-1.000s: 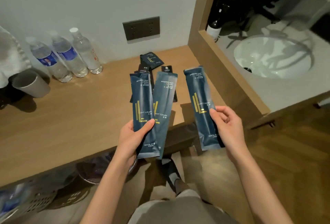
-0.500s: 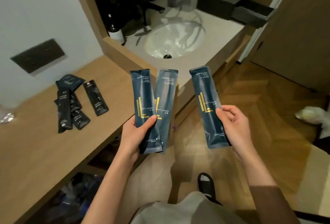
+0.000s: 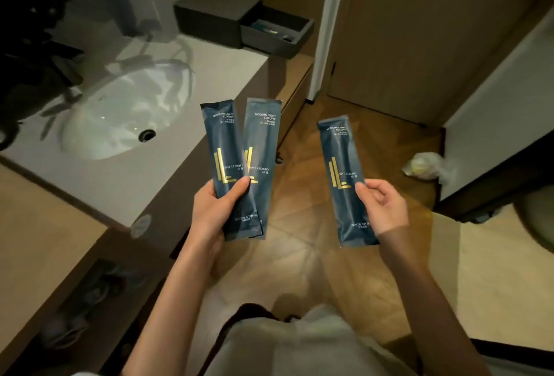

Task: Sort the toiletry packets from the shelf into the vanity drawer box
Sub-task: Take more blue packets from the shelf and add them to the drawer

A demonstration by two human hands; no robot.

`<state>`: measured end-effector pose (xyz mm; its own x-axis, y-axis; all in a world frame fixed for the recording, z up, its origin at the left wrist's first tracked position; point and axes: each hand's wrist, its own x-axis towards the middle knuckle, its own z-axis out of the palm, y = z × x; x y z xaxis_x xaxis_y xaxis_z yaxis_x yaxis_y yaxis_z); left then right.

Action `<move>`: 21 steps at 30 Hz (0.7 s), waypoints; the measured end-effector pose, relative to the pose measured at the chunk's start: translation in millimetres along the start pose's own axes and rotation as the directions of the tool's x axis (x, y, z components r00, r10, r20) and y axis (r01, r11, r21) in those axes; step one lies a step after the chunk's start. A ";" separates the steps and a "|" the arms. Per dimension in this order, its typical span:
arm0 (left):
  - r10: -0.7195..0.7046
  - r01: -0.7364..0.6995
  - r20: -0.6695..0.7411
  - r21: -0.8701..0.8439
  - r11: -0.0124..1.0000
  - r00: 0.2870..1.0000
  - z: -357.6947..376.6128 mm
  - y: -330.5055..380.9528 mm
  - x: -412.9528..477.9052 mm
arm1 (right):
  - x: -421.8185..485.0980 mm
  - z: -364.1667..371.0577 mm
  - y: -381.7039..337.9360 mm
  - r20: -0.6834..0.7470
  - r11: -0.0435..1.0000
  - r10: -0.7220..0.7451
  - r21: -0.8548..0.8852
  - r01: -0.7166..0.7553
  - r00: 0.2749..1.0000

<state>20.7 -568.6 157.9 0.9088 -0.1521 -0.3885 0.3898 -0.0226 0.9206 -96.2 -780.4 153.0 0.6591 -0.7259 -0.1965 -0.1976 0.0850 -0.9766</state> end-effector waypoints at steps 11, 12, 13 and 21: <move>-0.081 0.081 -0.098 0.000 0.997 0.992 89.2 -0.3 127.7 | 183.0 7.8 -7.5 0.047 0.998 0.037 -0.055 -0.035 0.998; -0.087 0.088 -0.097 0.000 0.996 0.991 97.2 3.4 144.4 | 201.9 11.7 -11.7 0.059 0.998 0.035 -0.045 -0.032 0.998; -0.094 0.094 -0.098 -0.003 0.996 0.991 105.2 9.0 162.3 | 222.0 16.3 -18.4 0.073 0.999 0.033 -0.040 -0.030 0.997; -0.012 -0.001 -0.163 -0.080 0.997 0.987 162.7 102.2 302.6 | 385.1 60.4 -105.1 0.179 0.980 -0.145 -0.108 0.166 0.973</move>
<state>311.3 -777.7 140.7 0.9160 0.0113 -0.4009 0.3997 0.0567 0.9149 222.2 -1027.7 174.7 0.7998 -0.5967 -0.0656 -0.1630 -0.1107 -0.9804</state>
